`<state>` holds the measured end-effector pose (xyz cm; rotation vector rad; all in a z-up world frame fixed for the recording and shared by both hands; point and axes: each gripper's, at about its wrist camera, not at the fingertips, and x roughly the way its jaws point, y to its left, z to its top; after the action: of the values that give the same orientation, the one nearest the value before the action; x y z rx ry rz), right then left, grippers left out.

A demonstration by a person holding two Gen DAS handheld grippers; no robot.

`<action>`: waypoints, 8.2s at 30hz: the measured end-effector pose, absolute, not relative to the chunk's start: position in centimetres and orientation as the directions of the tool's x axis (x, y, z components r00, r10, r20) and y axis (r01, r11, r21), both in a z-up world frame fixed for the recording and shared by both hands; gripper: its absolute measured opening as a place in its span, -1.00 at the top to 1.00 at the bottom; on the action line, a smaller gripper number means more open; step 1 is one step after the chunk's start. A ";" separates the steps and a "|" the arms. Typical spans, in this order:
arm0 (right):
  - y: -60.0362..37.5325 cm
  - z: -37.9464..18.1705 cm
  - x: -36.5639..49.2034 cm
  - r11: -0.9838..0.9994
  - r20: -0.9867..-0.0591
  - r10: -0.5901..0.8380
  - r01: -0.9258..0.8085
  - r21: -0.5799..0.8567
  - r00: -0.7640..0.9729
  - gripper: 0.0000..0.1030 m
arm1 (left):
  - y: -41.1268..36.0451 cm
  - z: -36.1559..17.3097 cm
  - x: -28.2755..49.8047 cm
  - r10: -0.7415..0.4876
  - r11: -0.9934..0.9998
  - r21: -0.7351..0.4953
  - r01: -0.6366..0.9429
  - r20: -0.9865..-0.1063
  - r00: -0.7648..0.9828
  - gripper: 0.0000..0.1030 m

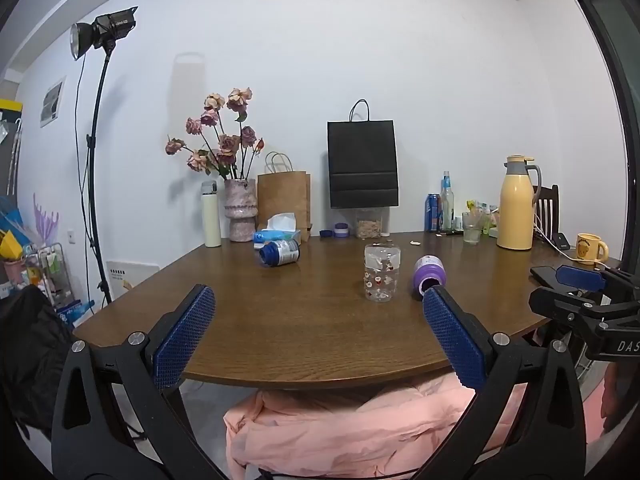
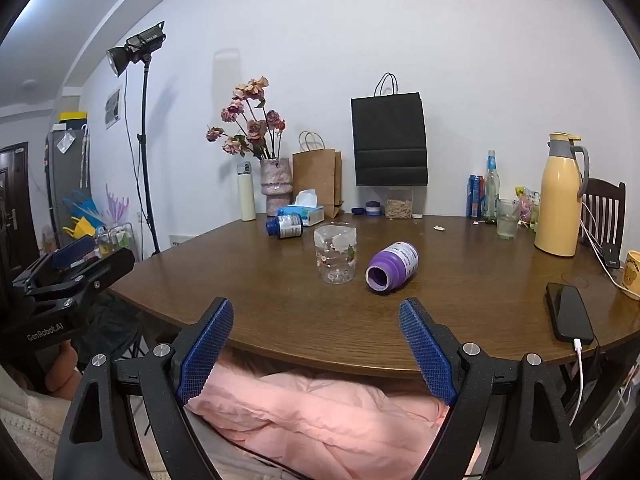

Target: Flip cup upright

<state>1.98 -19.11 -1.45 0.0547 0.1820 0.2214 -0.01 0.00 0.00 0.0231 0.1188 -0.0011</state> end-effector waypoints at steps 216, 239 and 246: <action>-29.5 -4.7 22.4 0.903 -0.461 0.419 -0.308 0.298 0.782 -0.17 | -15.2 -4.9 28.1 -0.186 0.801 0.129 0.585 -0.875 0.447 -0.16; -31.7 9.3 33.9 0.620 -0.168 0.725 -0.527 0.582 0.668 -0.32 | -15.6 8.2 33.1 -0.553 0.752 0.198 0.629 -0.330 0.765 -0.17; -30.2 8.8 35.9 0.786 -0.281 0.589 -0.456 0.417 0.758 -0.32 | -13.5 6.3 40.2 -0.688 0.679 0.004 0.734 -0.345 0.639 -0.53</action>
<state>35.92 -30.18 8.80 0.3366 0.4151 0.5810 40.17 -13.46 6.30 0.1492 0.3300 -0.8146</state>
